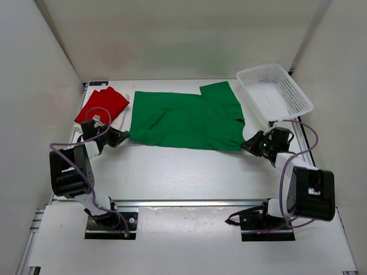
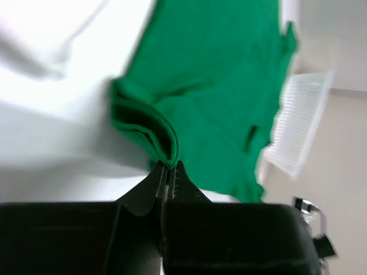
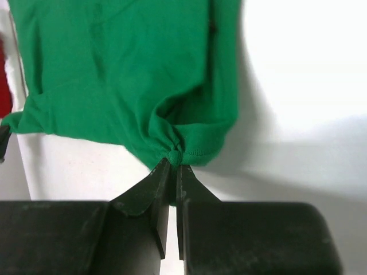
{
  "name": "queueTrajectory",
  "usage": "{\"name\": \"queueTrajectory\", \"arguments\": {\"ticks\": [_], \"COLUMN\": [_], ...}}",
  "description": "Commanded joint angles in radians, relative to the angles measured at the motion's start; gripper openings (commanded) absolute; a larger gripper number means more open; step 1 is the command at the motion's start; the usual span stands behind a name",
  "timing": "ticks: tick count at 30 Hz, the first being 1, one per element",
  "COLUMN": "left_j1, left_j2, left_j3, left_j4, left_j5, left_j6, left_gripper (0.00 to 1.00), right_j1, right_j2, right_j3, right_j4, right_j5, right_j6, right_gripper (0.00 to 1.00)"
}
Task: Fold and stack the t-shirts
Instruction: Fold the flattened tshirt in 1/3 of the way
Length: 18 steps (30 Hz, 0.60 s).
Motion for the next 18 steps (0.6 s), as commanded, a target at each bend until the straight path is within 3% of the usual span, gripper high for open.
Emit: {"name": "queueTrajectory", "arguments": {"ticks": [1,5,7,8,9,15,17,18], "left_j1": [0.021,0.015,-0.017,-0.067,-0.101,-0.043,-0.043,-0.049], "left_j2": [-0.112,-0.184,-0.222,-0.230,-0.256,-0.345,-0.392,-0.418], "left_j3": [-0.034,-0.026,0.018,0.038,0.043,-0.101,-0.135,-0.140], "left_j4": [-0.203,-0.407,-0.534,-0.559,-0.585,-0.648,-0.676,-0.682], "left_j5": [-0.092,-0.176,-0.303,-0.459,-0.519,-0.436,-0.448,-0.463], "left_j6": [0.204,0.334,0.418,0.452,0.460,0.485,0.476,0.465], "left_gripper": [0.00,0.00,0.00,0.00,0.00,0.01,0.09,0.24], "right_j1": [-0.043,-0.081,-0.095,-0.095,-0.103,-0.149,-0.161,-0.170], "right_j2": [-0.117,-0.227,-0.299,-0.337,-0.352,-0.547,-0.608,-0.645], "right_j3": [-0.107,-0.254,-0.290,-0.301,-0.310,-0.354,-0.371,-0.383], "right_j4": [0.039,0.049,0.043,0.008,-0.028,-0.180,-0.252,-0.291], "right_j5": [0.055,0.008,-0.011,-0.008,-0.008,-0.047,-0.040,-0.051], "right_j6": [0.021,0.057,0.073,0.071,0.070,0.094,0.078,0.084], "right_gripper": [0.00,0.01,0.01,0.02,0.02,0.01,0.02,0.02]}}
